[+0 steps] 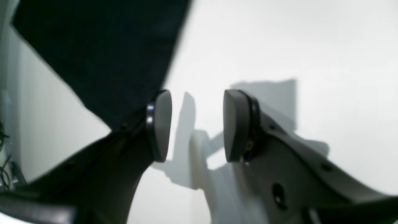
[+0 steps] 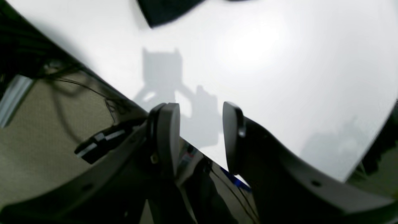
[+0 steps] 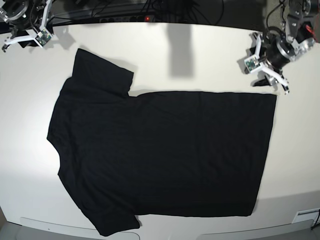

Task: Fold the T-shirt properly
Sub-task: 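Move the left gripper to the shirt's hem corner and grasp it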

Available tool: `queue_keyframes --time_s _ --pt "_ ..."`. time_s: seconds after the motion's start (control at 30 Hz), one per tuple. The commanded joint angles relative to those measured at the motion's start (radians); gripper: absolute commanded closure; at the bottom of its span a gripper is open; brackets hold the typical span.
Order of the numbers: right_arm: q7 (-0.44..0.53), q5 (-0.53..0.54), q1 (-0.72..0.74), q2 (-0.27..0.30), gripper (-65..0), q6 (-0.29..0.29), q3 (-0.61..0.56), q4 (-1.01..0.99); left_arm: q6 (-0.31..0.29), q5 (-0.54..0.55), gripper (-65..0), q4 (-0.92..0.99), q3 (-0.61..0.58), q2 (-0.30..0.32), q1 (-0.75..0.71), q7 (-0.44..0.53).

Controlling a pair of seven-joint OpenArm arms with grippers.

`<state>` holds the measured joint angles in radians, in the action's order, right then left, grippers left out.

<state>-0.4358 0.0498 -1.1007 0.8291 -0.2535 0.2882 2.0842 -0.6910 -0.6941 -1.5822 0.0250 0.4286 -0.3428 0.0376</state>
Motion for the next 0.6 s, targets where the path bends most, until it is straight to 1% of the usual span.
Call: queue_keyframes --time_s 0.0,0.07,0.2,0.33,0.4,0.47,0.57 --pt "0.009 0.003 -0.008 0.010 -23.3 0.041 0.009 0.015 -0.007 -0.023 -26.7 0.016 -0.003 0.021 0.020 -0.029" --pt "0.008 0.003 -0.008 0.010 -23.3 0.053 0.009 0.015 -0.007 -0.022 -26.7 0.055 -0.008 0.036 0.060 -0.026" --pt "0.008 0.002 -0.008 0.010 -23.3 0.054 0.009 0.015 -0.007 -0.021 -26.7 0.138 -0.008 0.068 0.134 0.003" --pt "0.004 0.002 -0.008 0.010 -23.3 0.069 0.009 0.016 -0.007 -0.025 -26.7 0.247 -0.015 0.074 0.208 0.015" --pt "0.002 -0.008 -0.008 0.010 -23.3 0.080 0.009 0.016 -0.007 -0.058 -26.7 0.298 -0.043 0.074 0.246 0.015" --pt "0.001 -0.045 -0.008 0.010 -23.3 0.084 0.009 0.016 -0.007 -0.085 -26.7 0.338 -0.087 0.074 0.279 0.015" --pt "-0.024 -0.074 -0.008 0.010 -23.3 0.126 0.009 0.017 -0.007 -0.095 -26.7 0.367 -0.154 0.074 0.306 0.005"
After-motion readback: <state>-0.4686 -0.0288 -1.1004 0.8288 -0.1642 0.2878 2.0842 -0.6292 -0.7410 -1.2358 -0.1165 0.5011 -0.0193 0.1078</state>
